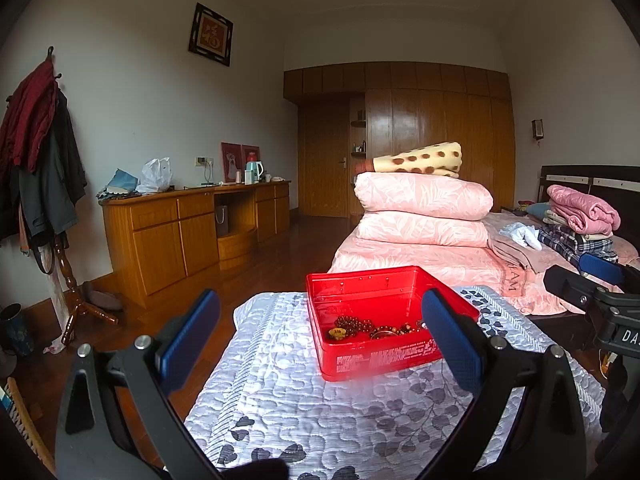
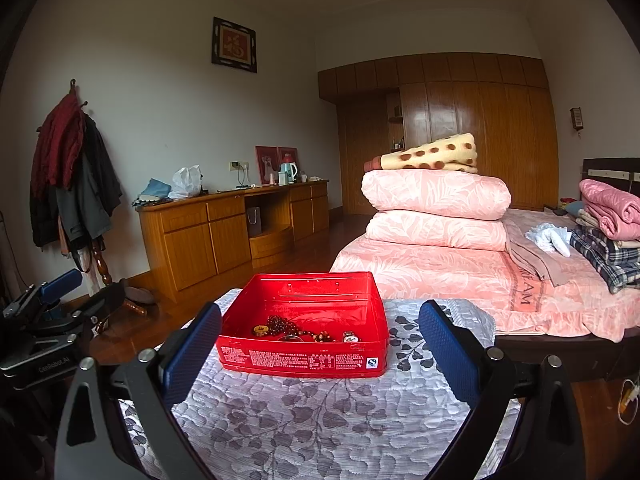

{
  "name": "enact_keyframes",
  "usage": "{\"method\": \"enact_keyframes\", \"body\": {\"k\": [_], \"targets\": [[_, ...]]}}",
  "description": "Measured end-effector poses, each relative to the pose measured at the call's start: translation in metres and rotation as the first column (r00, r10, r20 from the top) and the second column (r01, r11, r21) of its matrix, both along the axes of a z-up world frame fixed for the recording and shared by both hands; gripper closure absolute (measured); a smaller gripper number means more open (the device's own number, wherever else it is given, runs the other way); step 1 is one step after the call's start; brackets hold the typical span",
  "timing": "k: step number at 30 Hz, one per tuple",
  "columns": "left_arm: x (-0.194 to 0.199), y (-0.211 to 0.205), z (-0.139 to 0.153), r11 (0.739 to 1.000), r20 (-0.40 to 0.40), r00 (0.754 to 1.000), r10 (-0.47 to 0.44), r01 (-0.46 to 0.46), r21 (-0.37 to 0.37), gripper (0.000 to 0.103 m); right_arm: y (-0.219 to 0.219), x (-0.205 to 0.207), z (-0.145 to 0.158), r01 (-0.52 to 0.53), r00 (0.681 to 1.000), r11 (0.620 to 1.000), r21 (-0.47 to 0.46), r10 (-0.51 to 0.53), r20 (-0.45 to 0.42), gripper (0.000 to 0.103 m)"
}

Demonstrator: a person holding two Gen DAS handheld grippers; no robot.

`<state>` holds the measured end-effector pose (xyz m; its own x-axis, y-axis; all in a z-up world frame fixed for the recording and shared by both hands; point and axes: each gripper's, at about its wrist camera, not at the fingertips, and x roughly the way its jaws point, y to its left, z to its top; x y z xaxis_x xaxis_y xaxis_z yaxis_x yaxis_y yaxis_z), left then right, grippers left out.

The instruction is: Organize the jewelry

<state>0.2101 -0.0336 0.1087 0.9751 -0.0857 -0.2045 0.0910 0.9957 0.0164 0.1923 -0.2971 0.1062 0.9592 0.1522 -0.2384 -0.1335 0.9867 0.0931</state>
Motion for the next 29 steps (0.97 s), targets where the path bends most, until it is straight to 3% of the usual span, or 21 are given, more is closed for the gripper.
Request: {"method": "enact_keyframes", "body": {"k": [29], "targets": [[0.0035,0.0032,-0.0009,1.0,-0.027,1.0,-0.013,0.013,-0.02,0.005,-0.003,0.0024,-0.0061,0.003,1.0,1.0,0.001,-0.003,-0.009,0.006]]}}
